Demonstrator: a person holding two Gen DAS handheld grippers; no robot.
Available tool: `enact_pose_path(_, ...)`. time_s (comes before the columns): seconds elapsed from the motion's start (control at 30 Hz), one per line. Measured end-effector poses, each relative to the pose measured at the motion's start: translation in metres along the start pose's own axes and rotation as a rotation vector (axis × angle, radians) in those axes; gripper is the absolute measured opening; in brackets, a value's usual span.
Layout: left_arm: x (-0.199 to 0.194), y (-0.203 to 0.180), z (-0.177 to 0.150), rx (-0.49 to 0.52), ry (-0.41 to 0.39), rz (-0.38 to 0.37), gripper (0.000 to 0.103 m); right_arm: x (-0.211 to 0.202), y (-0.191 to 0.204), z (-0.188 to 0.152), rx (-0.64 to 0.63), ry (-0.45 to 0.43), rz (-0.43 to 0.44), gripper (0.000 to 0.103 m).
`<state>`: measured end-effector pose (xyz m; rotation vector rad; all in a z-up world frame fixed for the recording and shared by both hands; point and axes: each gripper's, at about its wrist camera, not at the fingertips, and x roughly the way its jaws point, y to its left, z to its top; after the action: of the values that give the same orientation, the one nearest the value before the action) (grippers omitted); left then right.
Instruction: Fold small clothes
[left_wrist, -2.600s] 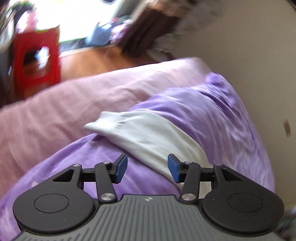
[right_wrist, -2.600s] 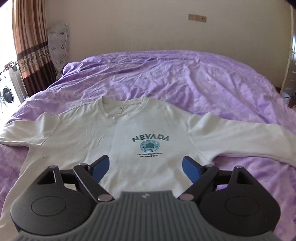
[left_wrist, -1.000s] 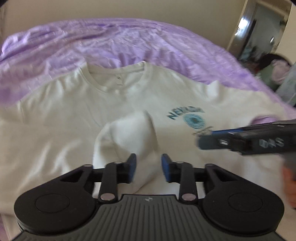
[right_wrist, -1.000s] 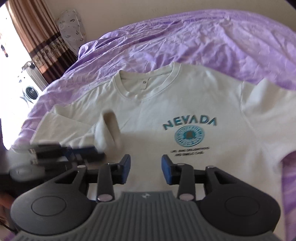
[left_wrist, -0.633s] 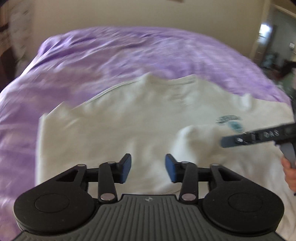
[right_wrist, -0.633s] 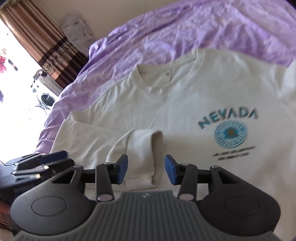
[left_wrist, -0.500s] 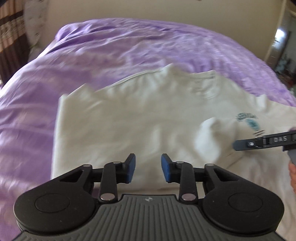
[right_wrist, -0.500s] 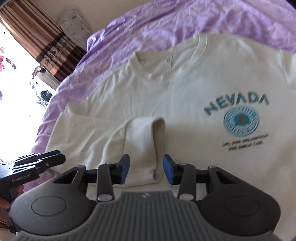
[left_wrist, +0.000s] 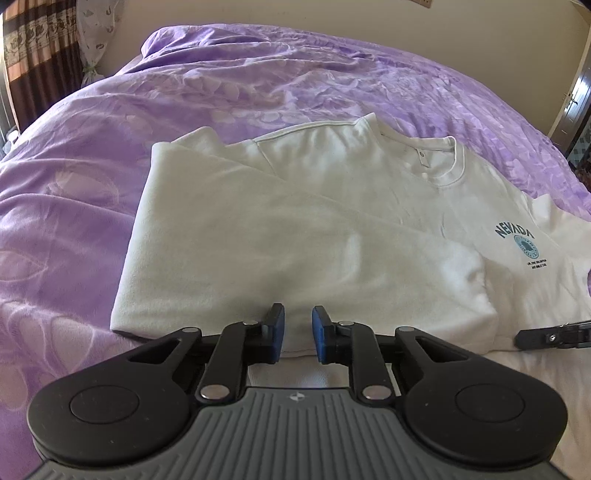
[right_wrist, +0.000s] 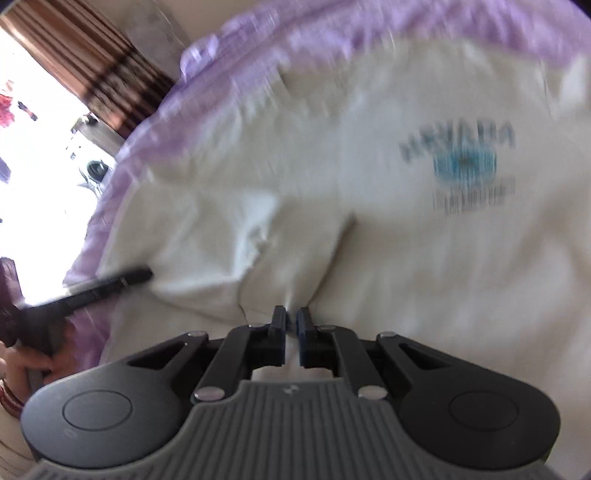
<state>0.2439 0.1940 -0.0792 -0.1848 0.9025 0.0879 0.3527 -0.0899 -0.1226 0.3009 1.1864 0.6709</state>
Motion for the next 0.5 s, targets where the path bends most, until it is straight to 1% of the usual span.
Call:
enact_pose_path(0.03,-0.004,0.000,0.000,-0.003,-0.012,-0.006,0.023,0.001,-0.004,-0.002,0.022,-0.003,0.002,0.011)
enact_pose_path(0.07,-0.008,0.001,0.002,-0.008,-0.028,-0.010,0.024,-0.001,-0.006,0.000,0.033,-0.018,0.008,0.021)
enact_pose_path(0.1,-0.011,0.002,0.004,-0.012,-0.044,-0.011,0.024,-0.005,-0.008,0.003,0.048,-0.041,0.019,0.048)
enact_pose_path(0.13,-0.014,0.003,0.006,-0.018,-0.055,-0.007,0.024,-0.009,-0.010,0.006,0.070,-0.066,0.030,0.060)
enact_pose_path(0.2,-0.019,0.005,0.012,-0.037,-0.073,0.004,0.024,-0.007,-0.018,0.017,0.120,-0.086,0.057,0.058)
enact_pose_path(0.27,-0.025,0.008,0.015,-0.052,-0.086,0.015,0.024,0.002,-0.027,0.025,0.175,-0.077,0.048,0.053)
enact_pose_path(0.3,-0.028,0.009,0.016,-0.057,-0.092,0.020,0.024,0.009,-0.032,0.027,0.203,-0.075,0.054,0.047)
enact_pose_path(0.33,-0.031,0.011,0.016,-0.061,-0.097,0.026,0.024,0.016,-0.036,0.027,0.228,-0.073,0.065,0.039)
enact_pose_path(0.37,-0.035,0.014,0.018,-0.064,-0.100,0.034,0.024,0.020,-0.038,0.027,0.244,-0.072,0.079,0.035)
enact_pose_path(0.4,-0.039,0.017,0.018,-0.069,-0.102,0.046,0.024,0.024,-0.037,0.028,0.253,-0.077,0.093,0.024)
enact_pose_path(0.43,-0.043,0.020,0.019,-0.072,-0.103,0.058,0.024,0.025,-0.035,0.030,0.258,-0.081,0.107,0.008)
enact_pose_path(0.5,-0.051,0.029,0.022,-0.084,-0.110,0.092,0.024,0.023,-0.024,0.036,0.244,-0.084,0.121,0.003)
